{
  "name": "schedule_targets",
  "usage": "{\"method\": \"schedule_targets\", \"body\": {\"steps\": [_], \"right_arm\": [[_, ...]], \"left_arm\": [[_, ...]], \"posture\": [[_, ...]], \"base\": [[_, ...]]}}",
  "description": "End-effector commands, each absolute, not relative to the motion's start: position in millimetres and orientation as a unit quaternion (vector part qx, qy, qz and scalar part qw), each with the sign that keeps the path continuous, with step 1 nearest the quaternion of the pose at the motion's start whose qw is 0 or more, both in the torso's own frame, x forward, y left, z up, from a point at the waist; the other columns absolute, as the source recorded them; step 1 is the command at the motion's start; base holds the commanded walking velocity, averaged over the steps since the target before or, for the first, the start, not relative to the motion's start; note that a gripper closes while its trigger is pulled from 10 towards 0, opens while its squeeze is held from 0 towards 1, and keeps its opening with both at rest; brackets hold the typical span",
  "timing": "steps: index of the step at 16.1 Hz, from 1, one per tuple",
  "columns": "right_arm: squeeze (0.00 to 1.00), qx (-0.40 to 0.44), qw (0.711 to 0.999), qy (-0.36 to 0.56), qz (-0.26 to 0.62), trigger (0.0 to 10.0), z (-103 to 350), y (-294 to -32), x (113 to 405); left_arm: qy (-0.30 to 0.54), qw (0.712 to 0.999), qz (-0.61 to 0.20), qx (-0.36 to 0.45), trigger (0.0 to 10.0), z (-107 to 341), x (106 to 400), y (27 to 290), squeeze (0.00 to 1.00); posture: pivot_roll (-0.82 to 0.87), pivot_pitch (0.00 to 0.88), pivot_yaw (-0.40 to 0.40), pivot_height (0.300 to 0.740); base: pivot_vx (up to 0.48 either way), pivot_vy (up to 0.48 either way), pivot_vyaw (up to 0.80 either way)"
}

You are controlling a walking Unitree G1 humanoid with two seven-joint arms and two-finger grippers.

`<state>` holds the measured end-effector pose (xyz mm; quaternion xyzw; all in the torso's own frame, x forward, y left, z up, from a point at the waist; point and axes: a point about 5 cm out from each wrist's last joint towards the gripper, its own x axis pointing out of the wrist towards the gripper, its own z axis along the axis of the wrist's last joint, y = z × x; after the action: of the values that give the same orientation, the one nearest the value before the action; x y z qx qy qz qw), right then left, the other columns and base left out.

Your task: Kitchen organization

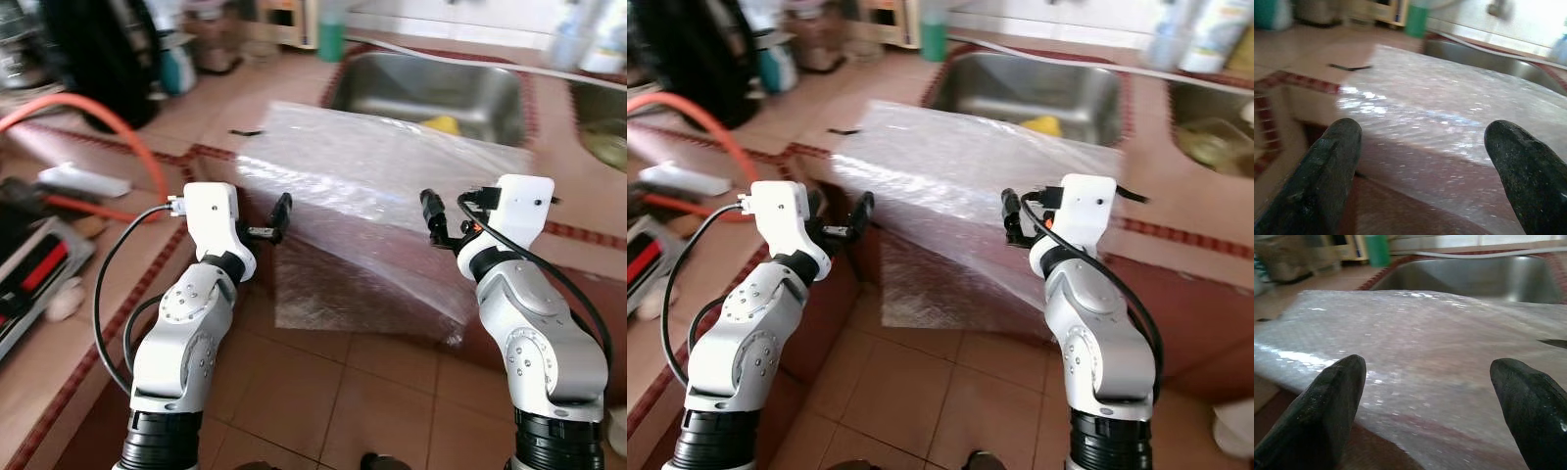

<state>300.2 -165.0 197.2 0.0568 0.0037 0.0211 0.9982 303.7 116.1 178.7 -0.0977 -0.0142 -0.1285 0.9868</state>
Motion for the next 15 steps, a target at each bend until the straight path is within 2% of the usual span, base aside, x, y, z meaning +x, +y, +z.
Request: {"method": "schedule_targets", "body": {"steps": [1,3,9,15], "right_arm": [[0.0,0.055,0.998,-0.003,0.028,10.0,201.2,-160.9,299.4],[0.0,0.055,0.998,-0.004,0.028,10.0,201.4,-160.9,299.4],[0.0,0.052,0.998,0.0,0.029,10.0,200.5,-160.9,299.4],[0.0,0.056,0.998,-0.001,0.027,10.0,200.8,-161.8,300.0]], "left_arm": [[-0.015,0.986,-0.132,-0.098,10.0,179.4,301.1,118.2,0.0],[-0.015,0.986,-0.137,-0.097,10.0,179.3,300.4,117.4,0.0],[-0.011,0.985,-0.141,-0.098,10.0,178.4,299.4,117.5,0.0],[-0.01,0.985,-0.144,-0.097,10.0,178.0,299.3,117.0,0.0]], "posture": [[-0.04,0.14,0.055,0.74],[-0.04,0.141,0.056,0.74],[-0.04,0.14,0.056,0.74],[-0.04,0.139,0.055,0.74]], "base": [[0.0,0.0,0.0],[0.0,0.0,0.0],[0.0,-0.303,0.0],[0.0,-0.307,-0.78]]}}
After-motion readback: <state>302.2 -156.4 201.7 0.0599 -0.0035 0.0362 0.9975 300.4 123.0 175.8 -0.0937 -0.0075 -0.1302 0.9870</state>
